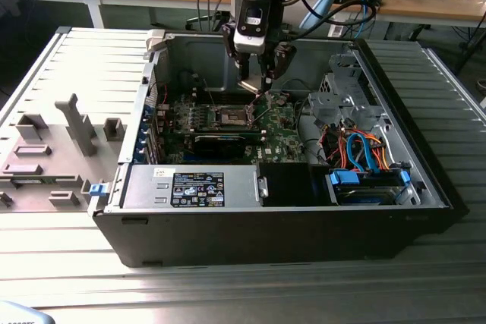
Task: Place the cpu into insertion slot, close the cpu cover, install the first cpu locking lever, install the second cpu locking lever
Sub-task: 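Place the cpu into insertion slot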
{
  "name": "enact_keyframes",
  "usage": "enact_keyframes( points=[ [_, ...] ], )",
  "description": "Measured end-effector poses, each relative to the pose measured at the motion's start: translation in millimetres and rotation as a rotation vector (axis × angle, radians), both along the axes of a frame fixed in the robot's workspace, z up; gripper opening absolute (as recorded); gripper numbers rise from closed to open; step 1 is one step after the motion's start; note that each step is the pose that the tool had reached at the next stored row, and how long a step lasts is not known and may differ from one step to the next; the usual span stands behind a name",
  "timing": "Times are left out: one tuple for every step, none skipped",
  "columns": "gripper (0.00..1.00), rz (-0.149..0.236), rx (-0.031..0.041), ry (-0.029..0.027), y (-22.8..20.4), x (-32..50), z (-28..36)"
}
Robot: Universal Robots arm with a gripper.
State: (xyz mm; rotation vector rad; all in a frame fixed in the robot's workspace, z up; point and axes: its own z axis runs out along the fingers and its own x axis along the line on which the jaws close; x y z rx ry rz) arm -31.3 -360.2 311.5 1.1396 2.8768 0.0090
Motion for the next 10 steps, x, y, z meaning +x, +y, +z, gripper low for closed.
enact_keyframes(
  points=[
    [0.55,-0.001,-0.0001,0.0,0.0,0.0,0.0],
    [0.55,-0.002,-0.0002,0.0,0.0,0.0,0.0],
    [0.55,-0.002,-0.0003,0.0,0.0,0.0,-0.1],
    [0.55,-0.003,-0.0005,0.0,0.0,0.0,-0.1],
    [0.55,-0.005,-0.0006,0.0001,0.0,0.0,-0.1],
    [0.55,-0.006,-0.0006,0.0,0.0,0.0,-0.1],
    [0.55,-0.007,-0.0007,0.0,0.0,0.0,-0.2],
    [0.55,-0.008,-0.0006,0.0,0.0,0.0,-0.2],
    [0.55,-0.009,-0.0006,0.0,0.0,0.0,-0.2],
    [0.55,-0.01,-0.0007,0.0,0.0,0.0,-0.3]
  ],
)
